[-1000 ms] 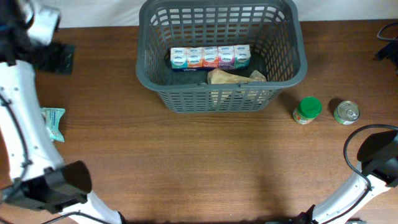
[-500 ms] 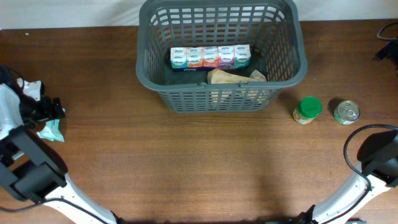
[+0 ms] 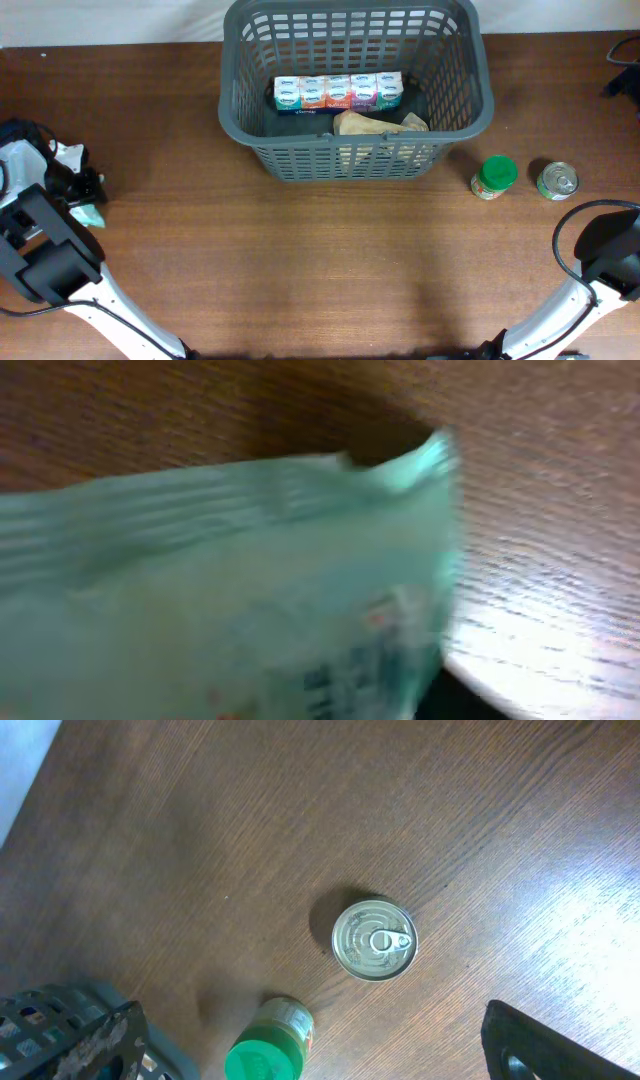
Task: Pack container
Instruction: 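Grasp the teal packet on the table with the left gripper, then carry the teal packet into the basket and release it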
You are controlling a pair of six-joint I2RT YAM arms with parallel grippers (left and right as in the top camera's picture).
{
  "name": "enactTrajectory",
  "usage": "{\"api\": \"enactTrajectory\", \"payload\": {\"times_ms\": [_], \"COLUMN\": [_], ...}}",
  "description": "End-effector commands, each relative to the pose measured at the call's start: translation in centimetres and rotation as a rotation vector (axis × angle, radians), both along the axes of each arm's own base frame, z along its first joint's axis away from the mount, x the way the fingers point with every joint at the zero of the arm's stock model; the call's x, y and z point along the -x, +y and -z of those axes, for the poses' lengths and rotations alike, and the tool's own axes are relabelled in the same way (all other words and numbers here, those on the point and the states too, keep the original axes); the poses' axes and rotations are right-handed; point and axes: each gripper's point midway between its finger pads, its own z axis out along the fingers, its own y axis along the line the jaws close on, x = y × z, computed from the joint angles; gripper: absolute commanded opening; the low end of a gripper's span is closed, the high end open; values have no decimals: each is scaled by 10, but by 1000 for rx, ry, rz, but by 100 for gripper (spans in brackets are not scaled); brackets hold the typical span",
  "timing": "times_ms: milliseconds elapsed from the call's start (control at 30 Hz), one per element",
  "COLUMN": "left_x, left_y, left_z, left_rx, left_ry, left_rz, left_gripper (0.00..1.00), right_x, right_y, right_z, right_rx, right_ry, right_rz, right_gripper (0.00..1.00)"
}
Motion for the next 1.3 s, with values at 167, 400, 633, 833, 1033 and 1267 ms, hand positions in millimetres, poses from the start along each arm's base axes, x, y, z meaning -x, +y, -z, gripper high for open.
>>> {"api": "enactTrajectory", "payload": {"times_ms": [167, 400, 633, 833, 1033, 1267], "left_x": [-38, -118, -133, -125, -118, -132], "left_y": [-8, -87, -214, -374, -485, -486], "left_z": [-59, -279, -417, -420, -333, -188], "left_rx": [59, 41, -70, -69, -89, -117], "left_ry": [-94, -610, -1013, -1078, -872, -443], "left_rz": [-4, 227, 581, 1161, 1609, 1670], "left_gripper": [2, 2, 2, 2, 2, 2], "right_x": [0, 0, 1, 0, 1, 0], "right_y": [-2, -2, -2, -2, -2, -2], "right_z": [1, 1, 1, 1, 1, 1], "right_rx": [4, 4, 4, 4, 5, 4], "right_ry": [5, 5, 5, 5, 5, 5], "right_rz": [8, 9, 9, 9, 8, 8], "right_gripper": [99, 99, 99, 99, 99, 99]}}
